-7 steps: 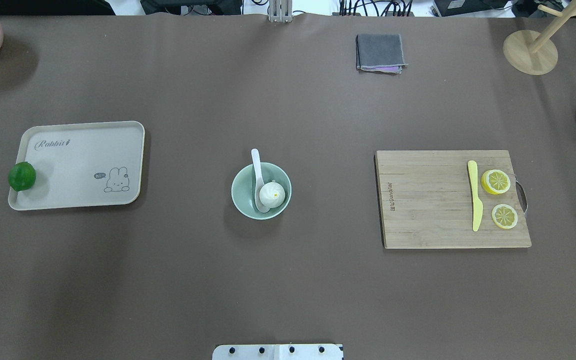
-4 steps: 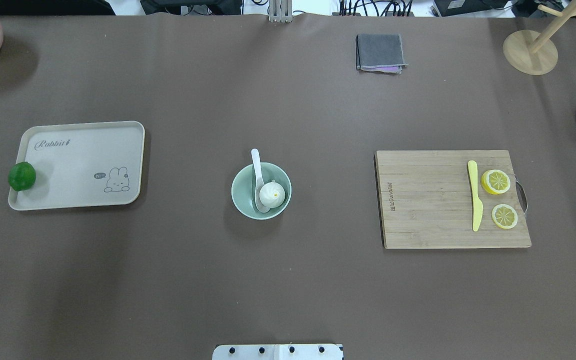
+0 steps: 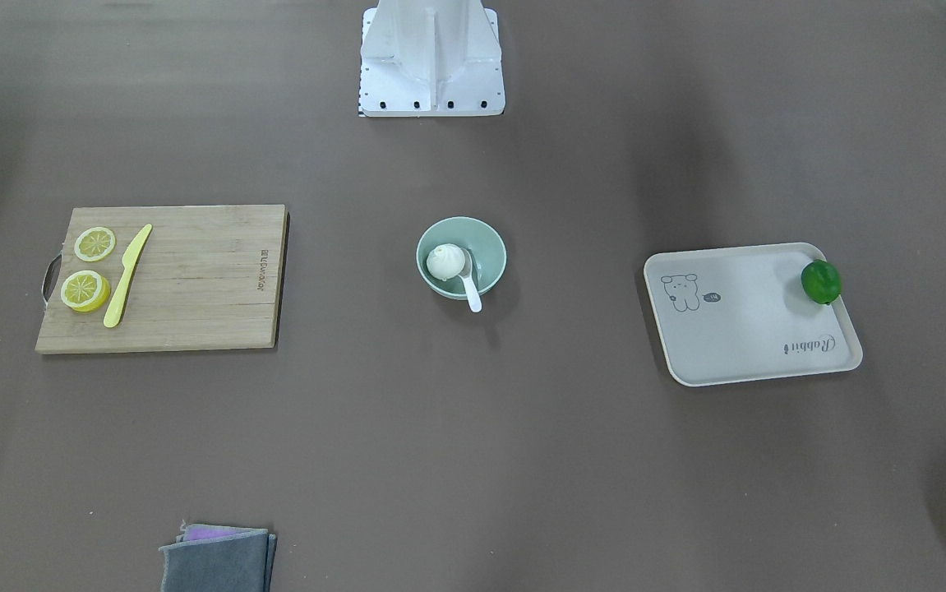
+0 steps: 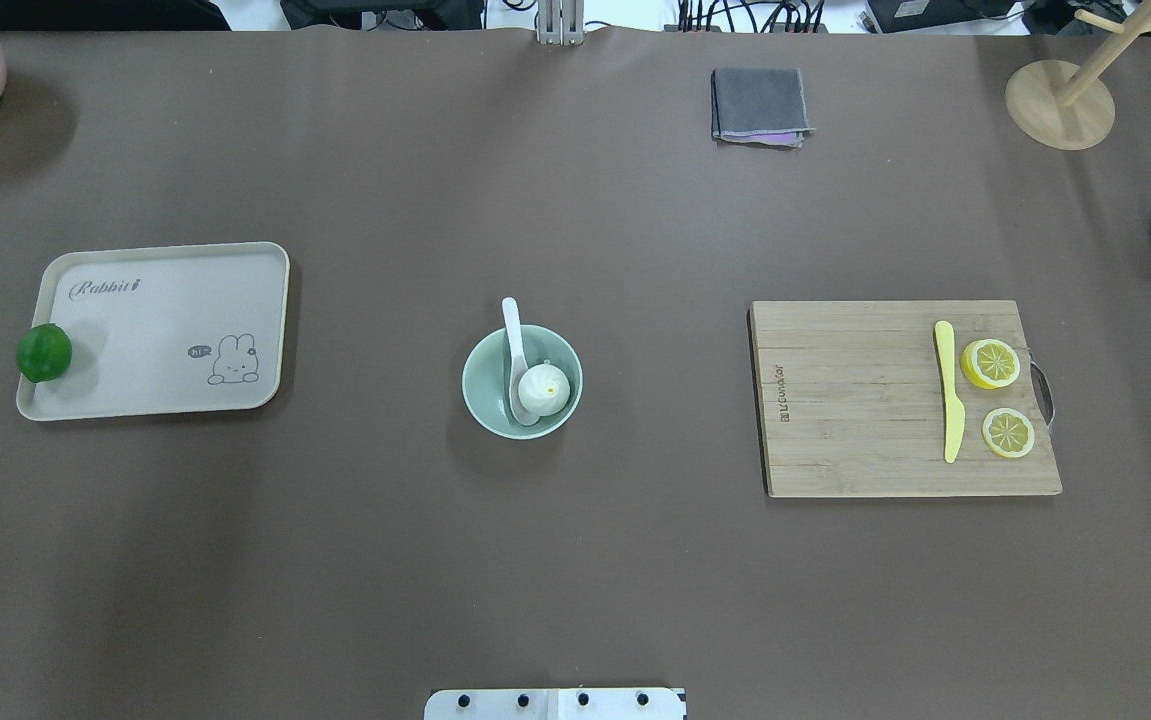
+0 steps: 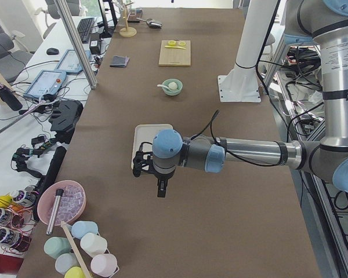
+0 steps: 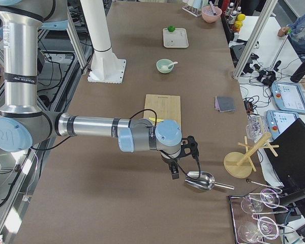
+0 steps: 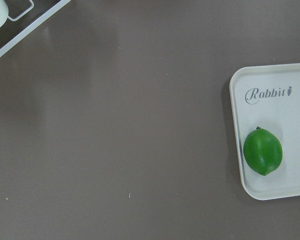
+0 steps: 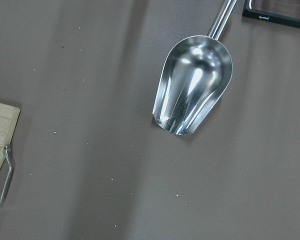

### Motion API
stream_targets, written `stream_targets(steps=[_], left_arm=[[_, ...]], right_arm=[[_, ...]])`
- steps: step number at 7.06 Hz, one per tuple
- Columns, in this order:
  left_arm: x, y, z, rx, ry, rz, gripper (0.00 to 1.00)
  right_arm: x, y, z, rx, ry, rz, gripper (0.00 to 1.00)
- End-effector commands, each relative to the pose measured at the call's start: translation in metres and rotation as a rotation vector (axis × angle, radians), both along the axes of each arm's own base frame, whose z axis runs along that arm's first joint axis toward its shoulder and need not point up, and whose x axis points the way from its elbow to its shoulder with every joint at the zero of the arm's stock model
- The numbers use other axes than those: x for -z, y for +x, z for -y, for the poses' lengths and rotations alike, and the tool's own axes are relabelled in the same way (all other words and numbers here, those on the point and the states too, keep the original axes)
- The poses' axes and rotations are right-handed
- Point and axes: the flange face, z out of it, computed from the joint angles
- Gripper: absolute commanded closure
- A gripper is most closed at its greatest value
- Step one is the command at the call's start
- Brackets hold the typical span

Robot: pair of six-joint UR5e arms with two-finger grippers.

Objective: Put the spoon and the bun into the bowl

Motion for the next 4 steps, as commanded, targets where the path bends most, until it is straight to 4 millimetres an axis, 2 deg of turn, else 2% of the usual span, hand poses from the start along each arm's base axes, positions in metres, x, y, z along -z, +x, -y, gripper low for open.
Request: stream_targets(steps=[1,4], left_arm=[[0.0030,-0.0083,-0.0014,0.019,0.009,-0.003,0.02],[0.0027,-0.0087,-0.0013,0.020,0.009,0.002,0.02]], right_arm=[[0.0063,-0.0022,0.0052,0.001,0.006,0.019,0.00],[0.0102,-0.0037,0.0084,0.004,0.012,0.022,0.00]])
